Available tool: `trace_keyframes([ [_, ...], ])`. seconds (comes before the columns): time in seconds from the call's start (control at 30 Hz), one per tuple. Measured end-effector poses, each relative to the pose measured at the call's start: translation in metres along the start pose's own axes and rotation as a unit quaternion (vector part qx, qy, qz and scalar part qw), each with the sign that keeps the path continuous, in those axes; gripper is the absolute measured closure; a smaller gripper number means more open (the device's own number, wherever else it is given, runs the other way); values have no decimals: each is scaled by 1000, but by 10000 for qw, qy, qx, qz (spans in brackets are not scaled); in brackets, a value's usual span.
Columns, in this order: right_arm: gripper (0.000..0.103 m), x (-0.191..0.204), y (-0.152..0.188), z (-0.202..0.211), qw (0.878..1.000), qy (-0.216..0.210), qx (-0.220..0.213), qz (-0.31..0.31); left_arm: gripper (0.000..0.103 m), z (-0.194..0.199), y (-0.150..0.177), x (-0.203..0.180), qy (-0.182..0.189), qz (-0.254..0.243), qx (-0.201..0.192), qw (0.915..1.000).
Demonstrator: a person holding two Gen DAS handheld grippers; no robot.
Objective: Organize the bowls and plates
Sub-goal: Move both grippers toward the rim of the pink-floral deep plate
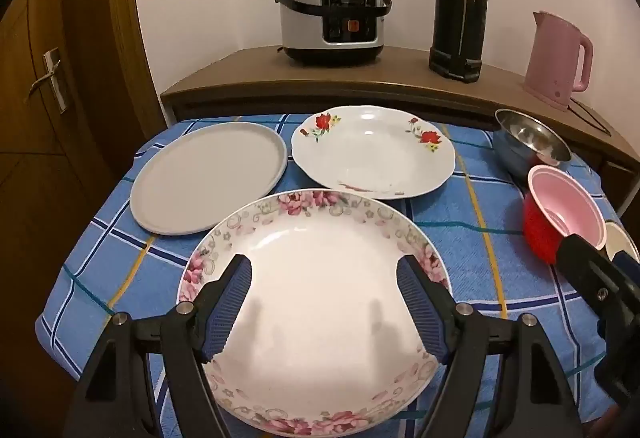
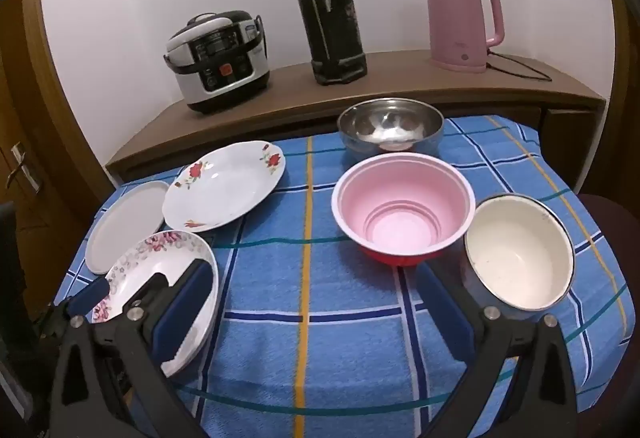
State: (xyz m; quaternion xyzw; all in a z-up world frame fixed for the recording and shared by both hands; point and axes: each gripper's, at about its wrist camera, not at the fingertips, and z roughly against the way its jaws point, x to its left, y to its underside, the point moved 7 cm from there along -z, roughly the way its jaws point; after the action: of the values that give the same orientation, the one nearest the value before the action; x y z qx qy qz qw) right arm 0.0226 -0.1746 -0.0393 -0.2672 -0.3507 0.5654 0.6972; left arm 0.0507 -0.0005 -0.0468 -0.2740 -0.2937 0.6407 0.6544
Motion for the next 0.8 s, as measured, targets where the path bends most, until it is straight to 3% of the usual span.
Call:
trace_keyframes([
  [0.17, 0, 9, -1, -3, 9998, -3, -13, 177, 26, 1, 5, 1, -272, -174, -84, 9994],
  [0.27, 0, 16, 4, 3, 9998, -57, -17, 172, 26, -2, 4, 7, -216, -23, -21, 9998],
  [0.8, 0, 16, 7, 1, 9999, -90, 0, 145, 26, 1, 4, 3, -189, -192, -98, 9996],
])
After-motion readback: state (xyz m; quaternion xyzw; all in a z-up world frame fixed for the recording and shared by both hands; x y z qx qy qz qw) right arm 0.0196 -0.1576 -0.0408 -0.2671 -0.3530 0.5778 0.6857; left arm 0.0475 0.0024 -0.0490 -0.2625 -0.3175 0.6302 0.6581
